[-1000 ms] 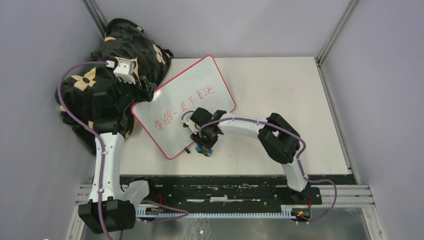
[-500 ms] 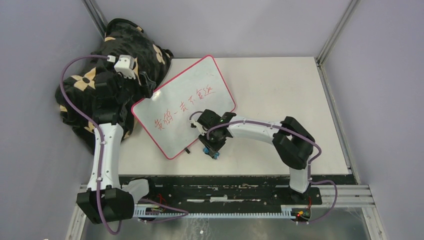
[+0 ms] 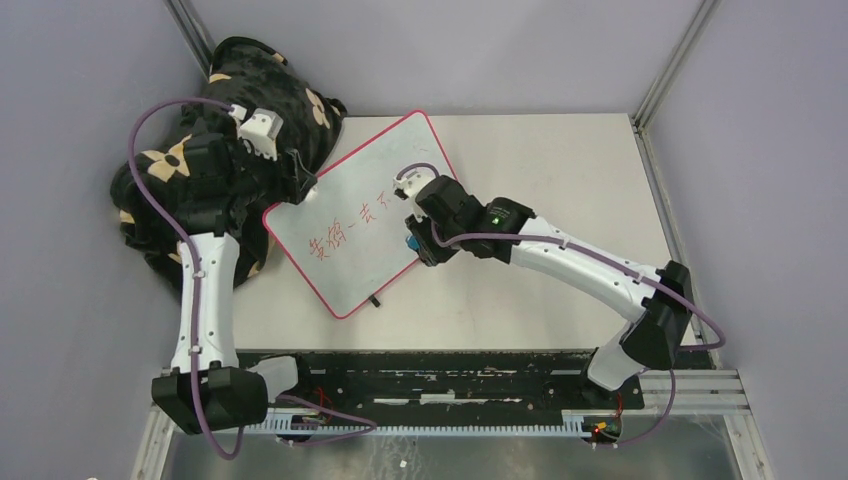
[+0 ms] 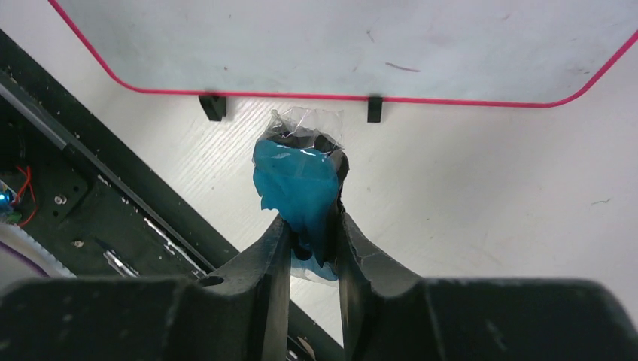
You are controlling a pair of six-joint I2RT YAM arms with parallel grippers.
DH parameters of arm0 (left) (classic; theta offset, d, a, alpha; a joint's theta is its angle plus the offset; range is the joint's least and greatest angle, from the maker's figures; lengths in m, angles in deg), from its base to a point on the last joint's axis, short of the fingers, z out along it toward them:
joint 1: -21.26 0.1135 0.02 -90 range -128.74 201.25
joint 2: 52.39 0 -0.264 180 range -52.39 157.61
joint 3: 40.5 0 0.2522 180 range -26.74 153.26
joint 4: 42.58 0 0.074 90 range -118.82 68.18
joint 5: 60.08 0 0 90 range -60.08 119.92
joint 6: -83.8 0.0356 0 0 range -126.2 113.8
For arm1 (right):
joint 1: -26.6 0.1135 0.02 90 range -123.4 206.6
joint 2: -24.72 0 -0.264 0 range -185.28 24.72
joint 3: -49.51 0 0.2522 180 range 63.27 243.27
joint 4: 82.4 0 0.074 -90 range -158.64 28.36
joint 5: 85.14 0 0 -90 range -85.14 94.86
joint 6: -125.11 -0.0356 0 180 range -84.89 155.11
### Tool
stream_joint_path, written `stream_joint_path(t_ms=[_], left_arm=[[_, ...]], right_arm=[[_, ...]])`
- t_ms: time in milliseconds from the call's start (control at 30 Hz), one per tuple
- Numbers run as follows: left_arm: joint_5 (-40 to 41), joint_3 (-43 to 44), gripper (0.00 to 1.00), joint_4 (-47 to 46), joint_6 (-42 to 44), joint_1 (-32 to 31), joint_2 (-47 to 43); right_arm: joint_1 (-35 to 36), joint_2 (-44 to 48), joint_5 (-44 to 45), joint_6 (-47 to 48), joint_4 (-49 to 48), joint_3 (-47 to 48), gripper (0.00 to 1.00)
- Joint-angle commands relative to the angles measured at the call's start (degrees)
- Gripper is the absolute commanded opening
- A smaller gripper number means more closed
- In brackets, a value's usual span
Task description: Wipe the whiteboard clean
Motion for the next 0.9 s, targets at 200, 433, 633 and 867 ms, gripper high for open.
stream_joint_path(t_ms=[200, 433, 633, 867], left_arm=[[-23.42, 20.98, 0.73, 24.01, 20.35, 8.56, 14.18], [-25.52, 33.90, 0.70, 48.57, 41.38, 14.53, 23.66], [-24.65, 27.08, 0.69, 51.05, 46.16, 15.81, 20.31], [-25.12, 18.99, 0.68, 51.01, 48.24, 15.76, 17.53]], right_arm=[[0.16, -5.78, 3.91, 2.49, -1.73, 10.68, 0.01], [0.07, -6.04, 4.38, 4.07, -1.24, 12.09, 0.01], [-1.04, -6.22, 4.63, 3.96, -1.42, 11.34, 0.01], [-1.93, -6.17, 4.35, 4.04, -1.87, 10.17, 0.01]])
